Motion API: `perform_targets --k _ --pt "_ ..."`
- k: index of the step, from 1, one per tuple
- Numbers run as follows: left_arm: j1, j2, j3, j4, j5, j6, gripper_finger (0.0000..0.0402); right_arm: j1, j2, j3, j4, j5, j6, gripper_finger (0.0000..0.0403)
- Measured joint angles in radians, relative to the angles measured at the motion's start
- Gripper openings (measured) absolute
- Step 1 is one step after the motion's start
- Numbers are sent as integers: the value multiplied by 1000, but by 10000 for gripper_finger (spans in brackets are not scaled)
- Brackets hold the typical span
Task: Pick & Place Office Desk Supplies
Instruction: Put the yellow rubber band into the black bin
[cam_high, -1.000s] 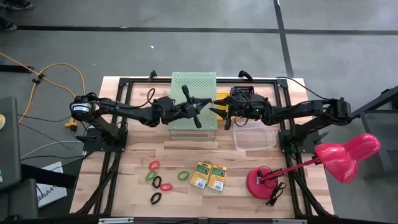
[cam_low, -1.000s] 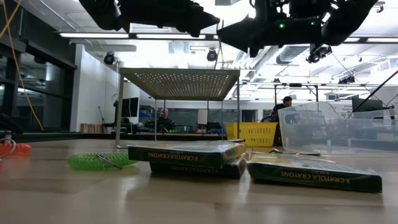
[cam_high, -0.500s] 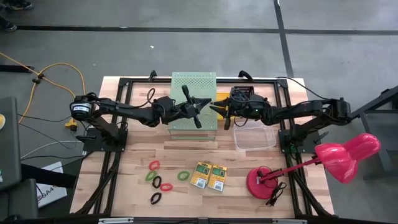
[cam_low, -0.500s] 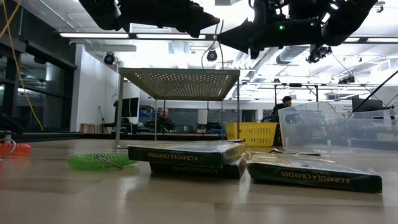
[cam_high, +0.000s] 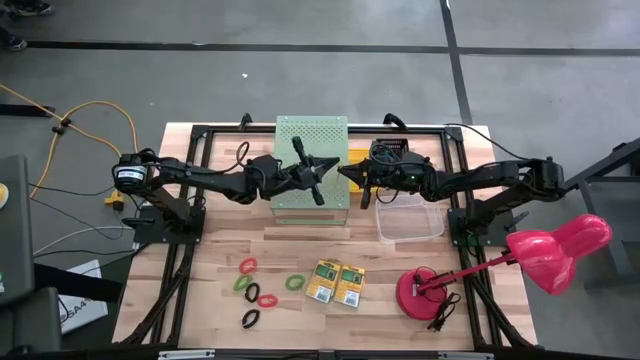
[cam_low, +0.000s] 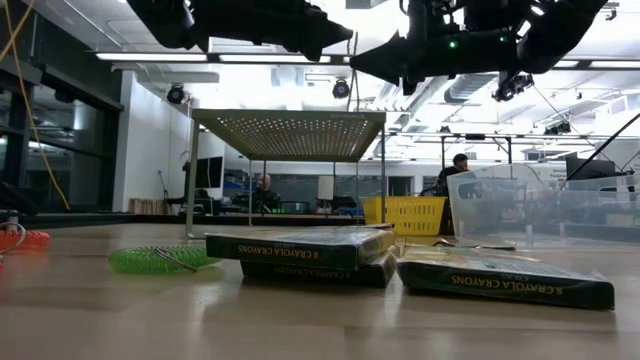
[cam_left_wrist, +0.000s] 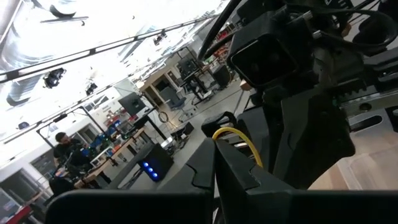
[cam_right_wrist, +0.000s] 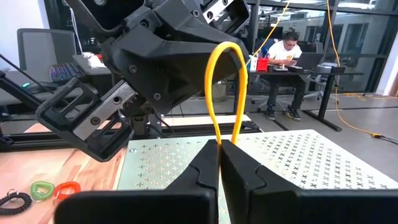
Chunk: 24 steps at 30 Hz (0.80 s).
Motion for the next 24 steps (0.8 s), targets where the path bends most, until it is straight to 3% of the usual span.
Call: perform_targets --k 10,20,24 --pt "0 0 0 0 -20 1 1 0 -13 -1 -9 7 0 2" --pt "0 0 0 -5 -18 0 1 0 -139 -1 -201 290 -33 2" --pt "0 0 0 -8 -18 0 1 0 -189 -1 -224 334 -69 2"
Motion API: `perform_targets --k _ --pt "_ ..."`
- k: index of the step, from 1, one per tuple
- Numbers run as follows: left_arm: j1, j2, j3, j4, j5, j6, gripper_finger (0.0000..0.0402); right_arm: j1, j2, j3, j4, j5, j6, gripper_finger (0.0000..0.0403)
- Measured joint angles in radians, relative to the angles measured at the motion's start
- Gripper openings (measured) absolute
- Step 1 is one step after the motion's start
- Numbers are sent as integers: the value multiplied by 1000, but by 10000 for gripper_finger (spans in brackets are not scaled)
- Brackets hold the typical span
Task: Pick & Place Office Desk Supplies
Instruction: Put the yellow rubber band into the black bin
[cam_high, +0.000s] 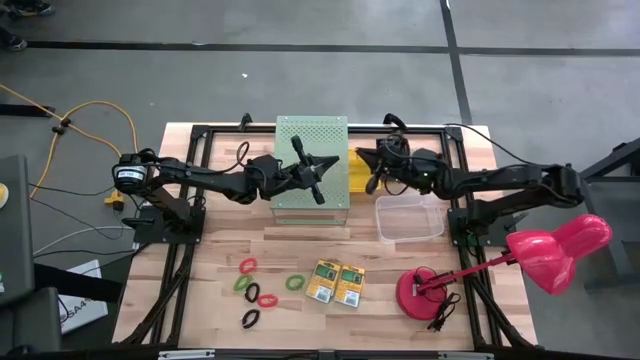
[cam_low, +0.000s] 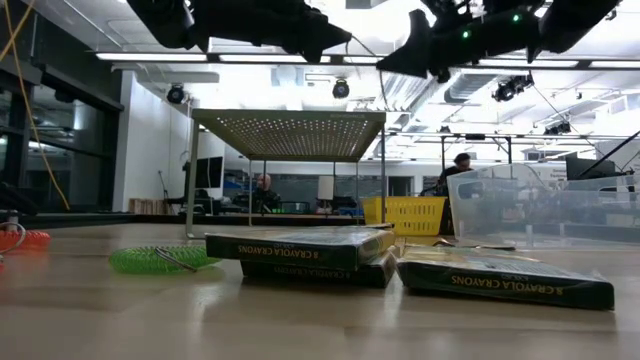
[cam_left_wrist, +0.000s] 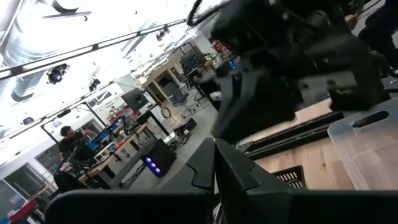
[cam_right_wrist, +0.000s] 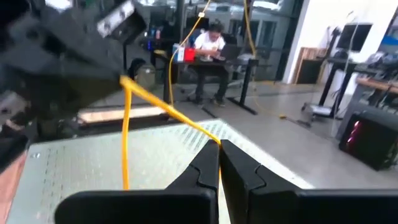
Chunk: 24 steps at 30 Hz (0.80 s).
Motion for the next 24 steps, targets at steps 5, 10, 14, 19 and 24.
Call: perform_targets --k 5,10,14,19,24 --pt "0 0 0 0 0 0 1 5 -35 0 -36 11 -6 2" --pt "0 0 0 0 1 0 1 7 -48 0 -76 99 -10 2" --pt "-3 0 0 0 1 0 1 7 -53 0 -105 180 -10 2" --pt "-3 0 0 0 2 2 1 6 -55 0 -118 195 -11 2" --pt "-3 0 0 0 2 2 1 6 -55 0 -124 234 -13 2"
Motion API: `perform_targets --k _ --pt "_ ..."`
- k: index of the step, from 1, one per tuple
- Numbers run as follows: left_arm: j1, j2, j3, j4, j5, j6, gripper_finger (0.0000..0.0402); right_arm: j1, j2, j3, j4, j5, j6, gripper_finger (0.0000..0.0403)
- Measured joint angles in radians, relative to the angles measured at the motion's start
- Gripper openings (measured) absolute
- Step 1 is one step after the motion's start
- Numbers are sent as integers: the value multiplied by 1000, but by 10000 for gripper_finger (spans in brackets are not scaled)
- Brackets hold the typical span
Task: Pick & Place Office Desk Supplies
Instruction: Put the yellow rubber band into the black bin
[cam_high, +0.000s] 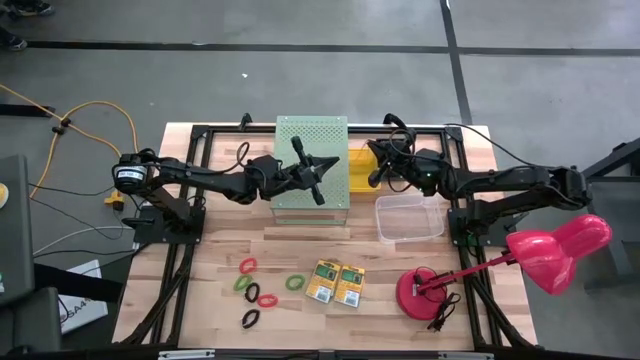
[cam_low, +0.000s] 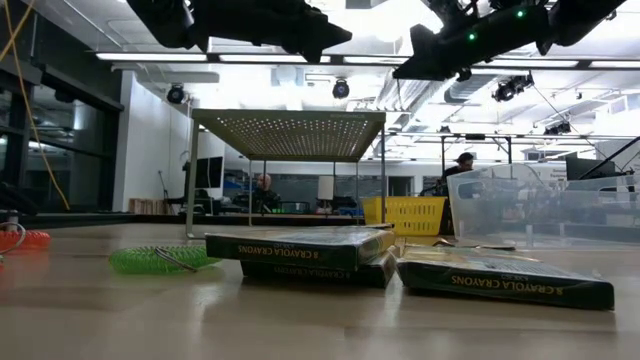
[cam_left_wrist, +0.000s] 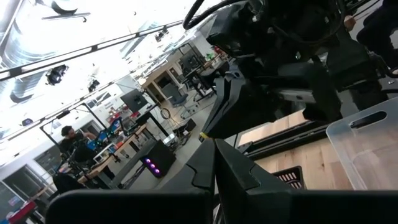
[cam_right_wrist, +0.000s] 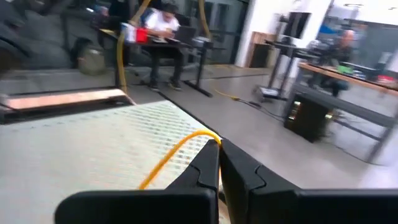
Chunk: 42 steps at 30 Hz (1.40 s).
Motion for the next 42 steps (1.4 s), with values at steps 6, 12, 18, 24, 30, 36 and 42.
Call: perform_targets --k 6,12,18,24,30,36,42 --pt "0 0 0 0 0 -3 1 -1 0 0 -89 233 -48 2" --pt "0 0 0 0 -18 -4 1 -29 0 1 -227 328 1 2" --pt "0 0 0 0 -23 -26 1 -96 1 2 -377 294 128 2" --pt "0 0 0 0 -23 -26 1 -193 1 2 -487 223 219 2" --pt "0 0 0 0 -23 -26 1 -273 1 1 -522 51 273 2" --pt "0 0 0 0 -24 -26 1 -311 1 1 -537 -12 299 2" --pt "0 0 0 0 -24 -26 1 -318 1 1 -572 -20 329 2"
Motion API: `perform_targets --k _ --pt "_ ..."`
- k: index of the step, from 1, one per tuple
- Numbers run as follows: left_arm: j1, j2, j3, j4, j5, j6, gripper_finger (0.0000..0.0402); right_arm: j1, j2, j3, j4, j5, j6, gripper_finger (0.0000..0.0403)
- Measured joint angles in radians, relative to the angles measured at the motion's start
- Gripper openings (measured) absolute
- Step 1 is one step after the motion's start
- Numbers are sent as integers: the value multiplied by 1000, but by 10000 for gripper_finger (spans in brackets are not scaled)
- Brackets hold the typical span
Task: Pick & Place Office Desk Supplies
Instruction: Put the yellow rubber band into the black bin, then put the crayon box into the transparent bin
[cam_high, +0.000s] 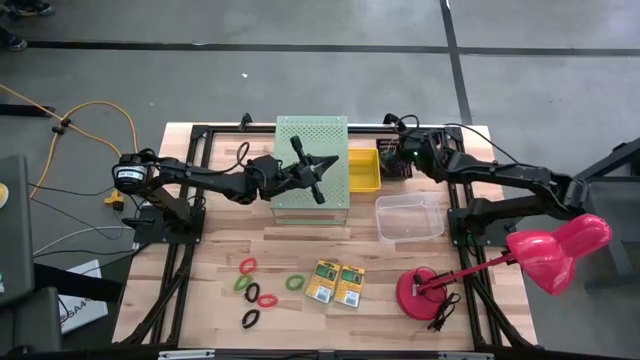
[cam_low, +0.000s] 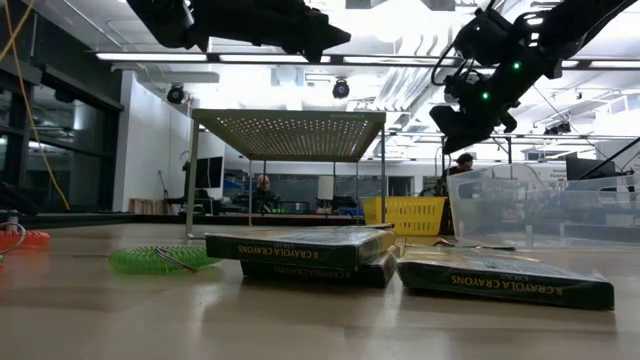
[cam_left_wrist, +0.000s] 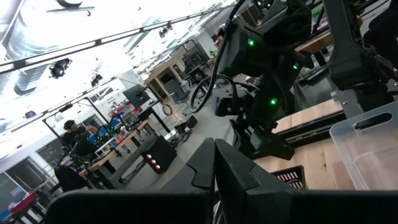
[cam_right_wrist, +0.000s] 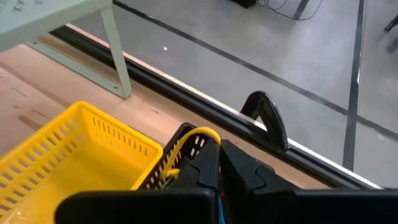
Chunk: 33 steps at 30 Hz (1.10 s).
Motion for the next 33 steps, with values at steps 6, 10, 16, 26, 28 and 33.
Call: perform_targets --k 6,10,16,26,28,33 --pt "0 0 0 0 0 0 1 0 0 0 -14 -2 42 2" --pt "0 0 0 0 0 0 1 -12 0 0 -17 -2 51 14" --pt "0 0 0 0 0 0 1 -52 0 0 -54 -32 72 59" --pt "0 0 0 0 0 0 1 -70 0 -1 -68 -100 71 103" --pt "0 0 0 0 0 0 1 -70 0 -1 -66 -107 71 104" --pt "0 0 0 0 0 0 1 -69 0 -1 -65 -107 69 104"
